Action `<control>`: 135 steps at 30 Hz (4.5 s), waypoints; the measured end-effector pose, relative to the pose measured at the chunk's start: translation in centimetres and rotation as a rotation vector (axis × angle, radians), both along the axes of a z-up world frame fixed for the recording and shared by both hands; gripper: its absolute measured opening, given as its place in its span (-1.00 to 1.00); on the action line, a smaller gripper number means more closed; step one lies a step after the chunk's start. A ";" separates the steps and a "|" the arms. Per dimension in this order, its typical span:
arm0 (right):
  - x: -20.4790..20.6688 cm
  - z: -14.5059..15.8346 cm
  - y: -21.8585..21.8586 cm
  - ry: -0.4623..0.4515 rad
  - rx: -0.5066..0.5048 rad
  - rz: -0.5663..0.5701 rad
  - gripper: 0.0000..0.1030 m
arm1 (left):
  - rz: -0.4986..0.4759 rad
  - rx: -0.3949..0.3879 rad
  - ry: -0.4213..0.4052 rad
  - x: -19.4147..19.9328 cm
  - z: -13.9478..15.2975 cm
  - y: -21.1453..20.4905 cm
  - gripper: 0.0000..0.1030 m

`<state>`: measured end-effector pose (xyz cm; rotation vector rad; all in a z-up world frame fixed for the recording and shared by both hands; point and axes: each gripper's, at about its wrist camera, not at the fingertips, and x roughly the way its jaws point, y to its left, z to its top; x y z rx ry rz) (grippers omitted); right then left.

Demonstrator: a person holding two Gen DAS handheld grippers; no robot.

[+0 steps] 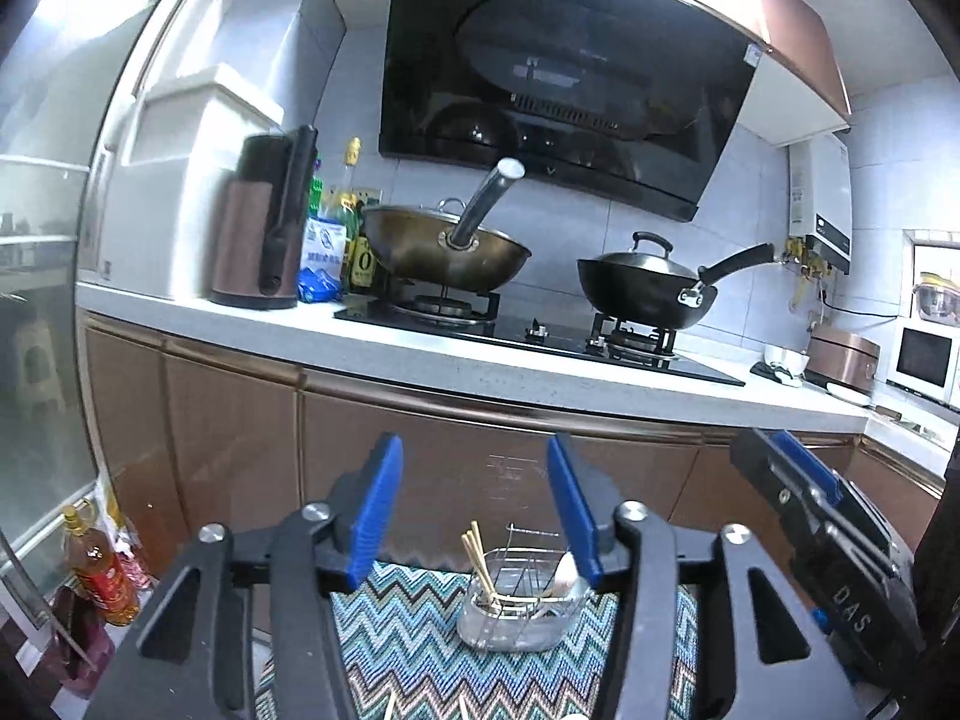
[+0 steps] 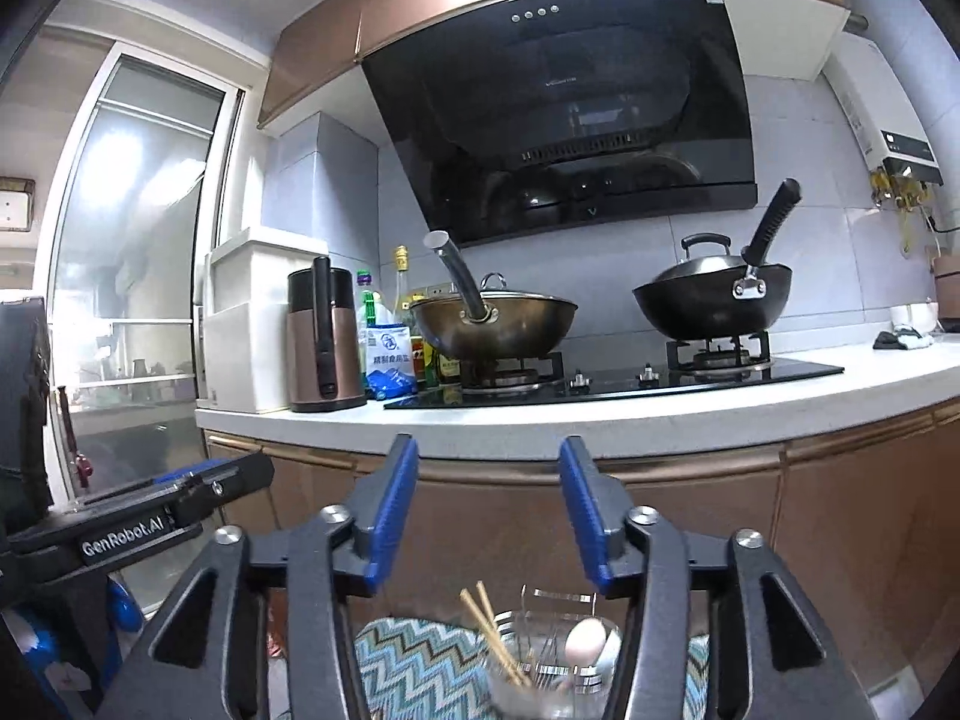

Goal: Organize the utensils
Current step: 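Raise both open tools away from the wire-rack cup, then grasp a chopstick with the left tool while the right tool grasps another chopstick, then lift both held chopsticks upright toward the wire-rack cup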

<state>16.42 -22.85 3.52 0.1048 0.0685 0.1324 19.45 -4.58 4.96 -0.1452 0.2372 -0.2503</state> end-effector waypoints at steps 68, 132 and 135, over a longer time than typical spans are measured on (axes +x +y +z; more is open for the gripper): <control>0.3 -12.4 -0.2 0.526 0.029 0.147 -0.10 | -0.053 0.165 0.556 2.7 -15.9 4.5 0.11; 7.5 -22.0 1.9 0.826 0.065 0.397 -0.89 | -0.160 0.305 0.761 6.4 -22.2 0.7 -0.90; 4.6 -20.0 2.4 0.731 0.046 0.389 -0.90 | -0.146 0.266 0.688 4.9 -20.2 2.7 -0.90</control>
